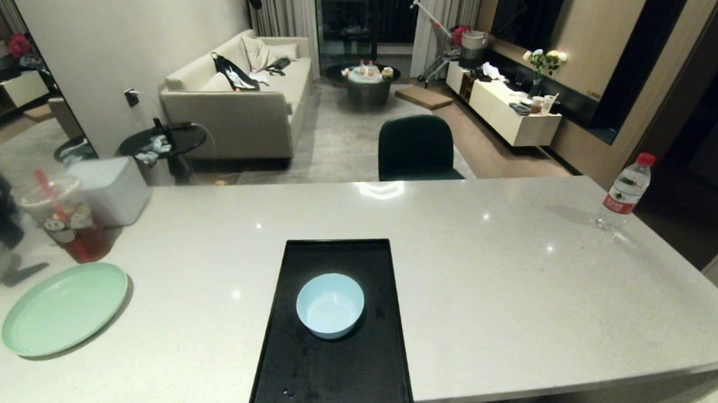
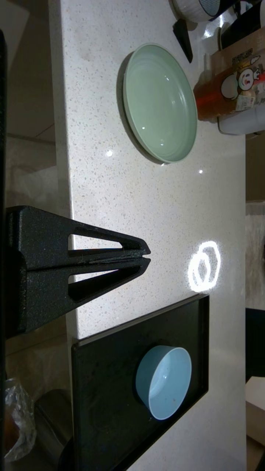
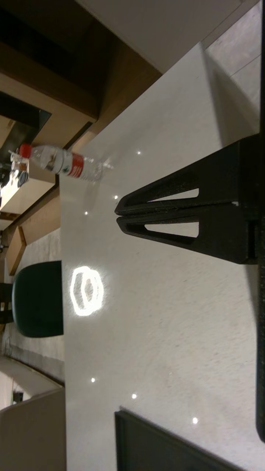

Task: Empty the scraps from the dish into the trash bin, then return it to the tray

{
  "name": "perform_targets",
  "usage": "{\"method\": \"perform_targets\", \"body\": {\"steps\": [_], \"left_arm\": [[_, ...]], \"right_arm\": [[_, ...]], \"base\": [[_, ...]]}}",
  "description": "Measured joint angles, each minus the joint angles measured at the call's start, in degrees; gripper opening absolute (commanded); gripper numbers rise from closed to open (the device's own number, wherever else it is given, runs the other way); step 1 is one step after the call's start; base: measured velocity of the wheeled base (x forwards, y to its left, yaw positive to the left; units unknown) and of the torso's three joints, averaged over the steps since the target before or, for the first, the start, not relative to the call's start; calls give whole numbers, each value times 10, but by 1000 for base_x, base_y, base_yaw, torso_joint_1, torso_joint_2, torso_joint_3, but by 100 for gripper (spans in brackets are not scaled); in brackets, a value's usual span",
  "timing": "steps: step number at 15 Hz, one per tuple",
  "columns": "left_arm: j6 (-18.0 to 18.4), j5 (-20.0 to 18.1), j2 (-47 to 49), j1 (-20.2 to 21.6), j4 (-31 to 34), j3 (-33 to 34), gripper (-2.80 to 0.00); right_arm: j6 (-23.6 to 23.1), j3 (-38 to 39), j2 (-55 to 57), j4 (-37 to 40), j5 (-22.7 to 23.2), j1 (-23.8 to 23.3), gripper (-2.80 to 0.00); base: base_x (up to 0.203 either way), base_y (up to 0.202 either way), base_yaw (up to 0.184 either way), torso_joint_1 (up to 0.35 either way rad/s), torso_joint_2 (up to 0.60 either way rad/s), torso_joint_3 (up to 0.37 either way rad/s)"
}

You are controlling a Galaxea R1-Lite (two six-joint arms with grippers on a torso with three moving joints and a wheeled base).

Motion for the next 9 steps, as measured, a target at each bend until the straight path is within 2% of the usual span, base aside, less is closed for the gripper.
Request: {"method": "perform_targets", "body": {"steps": [5, 7, 9], "left_arm": [[0, 0, 0, 0, 0, 0, -280], [0, 0, 0, 0, 0, 0, -280], [0, 0, 0, 0, 0, 0, -280]], "right_arm": [[0, 8, -213, 275, 96, -89, -280], [-4, 9, -271, 370, 109, -96, -280], [-5, 9, -322, 413, 132, -93, -280]], "base": [[0, 0, 0, 0, 0, 0], [0, 0, 0, 0, 0, 0], [0, 0, 0, 0, 0, 0]]}}
